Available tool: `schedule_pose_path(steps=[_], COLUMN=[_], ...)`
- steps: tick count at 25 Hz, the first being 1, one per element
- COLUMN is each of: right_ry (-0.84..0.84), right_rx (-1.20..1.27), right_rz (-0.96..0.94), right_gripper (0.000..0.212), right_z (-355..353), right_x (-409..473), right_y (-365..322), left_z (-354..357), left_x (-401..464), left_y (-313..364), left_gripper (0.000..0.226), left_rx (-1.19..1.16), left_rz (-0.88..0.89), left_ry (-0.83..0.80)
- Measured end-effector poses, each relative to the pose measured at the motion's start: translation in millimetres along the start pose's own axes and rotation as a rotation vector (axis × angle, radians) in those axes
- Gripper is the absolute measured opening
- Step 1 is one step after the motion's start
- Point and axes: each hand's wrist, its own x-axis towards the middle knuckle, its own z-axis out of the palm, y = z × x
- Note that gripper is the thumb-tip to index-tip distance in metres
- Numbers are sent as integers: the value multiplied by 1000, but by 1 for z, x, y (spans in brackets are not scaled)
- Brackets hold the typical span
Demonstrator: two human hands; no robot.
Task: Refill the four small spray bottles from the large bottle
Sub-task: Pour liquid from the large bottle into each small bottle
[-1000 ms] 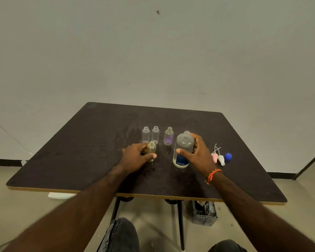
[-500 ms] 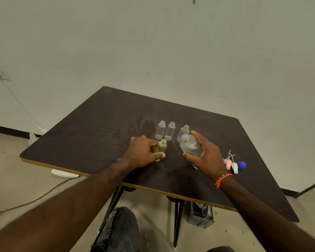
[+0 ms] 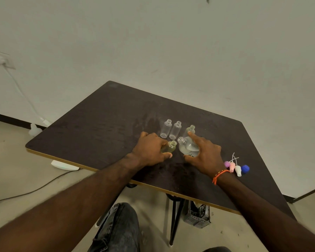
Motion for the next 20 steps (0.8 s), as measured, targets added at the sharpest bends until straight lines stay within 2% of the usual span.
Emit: schedule_pose_path(steps=[20], right_ry=[9], right_rx=[-166], right_rz=[-95], right_gripper=[83], right_z=[-11], right_x=[1], right_y=[0], left_z=[-3], left_x=[2], left_y=[4], left_gripper=[51], left_rx=[62], left_rz=[20], left_ry=[-58])
